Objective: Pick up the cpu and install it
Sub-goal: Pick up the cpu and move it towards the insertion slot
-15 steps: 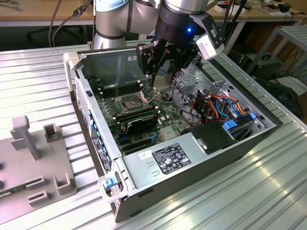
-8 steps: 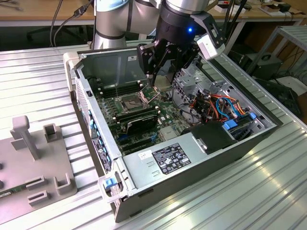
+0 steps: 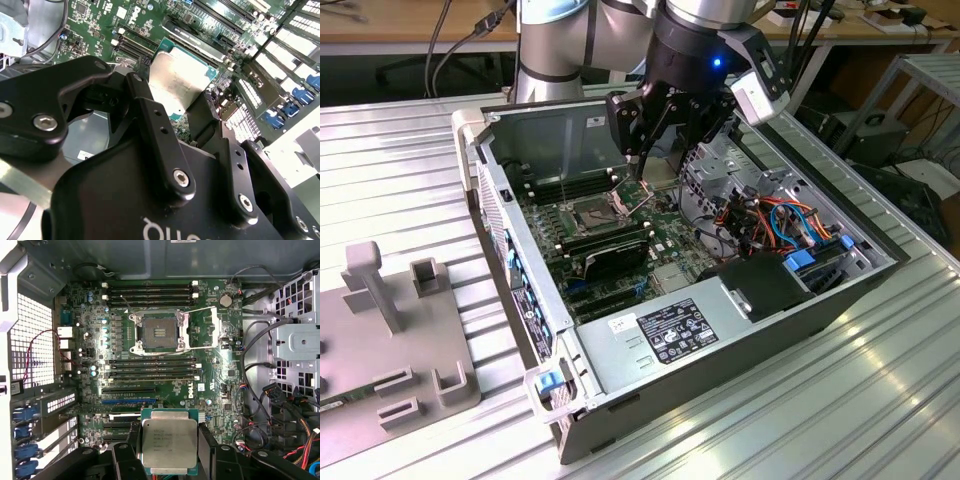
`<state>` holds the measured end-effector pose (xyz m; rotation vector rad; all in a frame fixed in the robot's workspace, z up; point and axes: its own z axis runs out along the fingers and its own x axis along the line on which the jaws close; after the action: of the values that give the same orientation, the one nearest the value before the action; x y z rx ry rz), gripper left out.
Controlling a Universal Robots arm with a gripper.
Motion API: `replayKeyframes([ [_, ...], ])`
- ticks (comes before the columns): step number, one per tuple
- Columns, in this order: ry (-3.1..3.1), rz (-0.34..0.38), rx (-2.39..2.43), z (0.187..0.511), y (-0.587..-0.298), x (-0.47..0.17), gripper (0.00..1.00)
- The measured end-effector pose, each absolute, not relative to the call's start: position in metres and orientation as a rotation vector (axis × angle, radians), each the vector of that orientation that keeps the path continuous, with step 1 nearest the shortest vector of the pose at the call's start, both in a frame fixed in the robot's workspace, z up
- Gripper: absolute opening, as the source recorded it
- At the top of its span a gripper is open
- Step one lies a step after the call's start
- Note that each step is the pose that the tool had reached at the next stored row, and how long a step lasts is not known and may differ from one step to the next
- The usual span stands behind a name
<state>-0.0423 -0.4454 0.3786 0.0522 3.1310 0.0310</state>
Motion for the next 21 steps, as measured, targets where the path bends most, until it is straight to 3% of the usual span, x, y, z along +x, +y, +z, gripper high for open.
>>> replayKeyframes([
  [13,3.131,0.031,0.052,0.370,-0.439,-0.041,0.55],
  [21,3.131,0.031,0.052,0.359,-0.413,-0.041,0.55],
])
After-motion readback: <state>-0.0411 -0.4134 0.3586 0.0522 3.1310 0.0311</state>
